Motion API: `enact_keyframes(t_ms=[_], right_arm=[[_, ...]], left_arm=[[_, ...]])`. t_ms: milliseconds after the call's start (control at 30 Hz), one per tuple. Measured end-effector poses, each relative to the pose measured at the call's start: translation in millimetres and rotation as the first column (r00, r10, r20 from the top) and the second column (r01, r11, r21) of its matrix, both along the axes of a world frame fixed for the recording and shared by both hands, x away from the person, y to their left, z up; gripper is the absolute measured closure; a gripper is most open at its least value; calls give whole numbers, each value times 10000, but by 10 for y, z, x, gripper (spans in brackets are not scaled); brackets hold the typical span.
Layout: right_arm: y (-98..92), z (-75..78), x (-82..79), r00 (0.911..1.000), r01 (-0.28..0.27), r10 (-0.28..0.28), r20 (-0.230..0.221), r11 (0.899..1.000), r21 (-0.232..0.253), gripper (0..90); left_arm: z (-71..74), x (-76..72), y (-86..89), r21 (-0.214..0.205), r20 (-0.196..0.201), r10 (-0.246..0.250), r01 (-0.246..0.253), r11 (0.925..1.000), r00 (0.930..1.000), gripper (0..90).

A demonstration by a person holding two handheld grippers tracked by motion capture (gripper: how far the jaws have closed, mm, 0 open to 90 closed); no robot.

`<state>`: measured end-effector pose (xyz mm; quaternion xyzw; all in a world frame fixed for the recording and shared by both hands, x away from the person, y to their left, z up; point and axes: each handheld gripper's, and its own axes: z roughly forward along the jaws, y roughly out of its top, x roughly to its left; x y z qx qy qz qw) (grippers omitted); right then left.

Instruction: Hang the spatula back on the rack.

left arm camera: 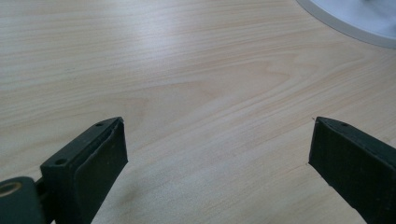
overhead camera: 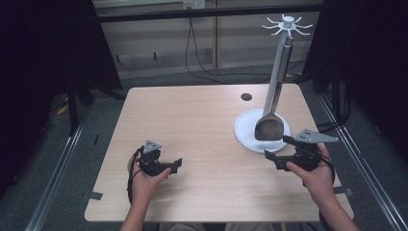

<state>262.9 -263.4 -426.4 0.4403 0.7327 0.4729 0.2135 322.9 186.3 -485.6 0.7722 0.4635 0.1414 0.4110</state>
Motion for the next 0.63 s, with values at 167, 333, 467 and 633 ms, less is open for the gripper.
enact_keyframes(t_ms=[167, 333, 467, 633], right_arm=[[38, -119, -30, 9996, -241, 239, -151, 9996, -120, 86], [73, -203, -44, 9996, -252, 247, -156, 9991, -331, 82], [89, -218, -49, 9994, -322, 315, -151, 9980, -538, 82], [109, -228, -51, 9991, -395, 384, -171, 9967, -711, 82]], left_arm=[[1, -1, 0, 45, 34, -1, 1, 10000, 10000, 38], [0, -4, -3, 31, 52, -48, 48, 10000, 10000, 36], [1, -6, -5, -11, 56, -61, 61, 10000, 10000, 35], [2, -5, -2, -12, 47, -95, 95, 10000, 9999, 36]])
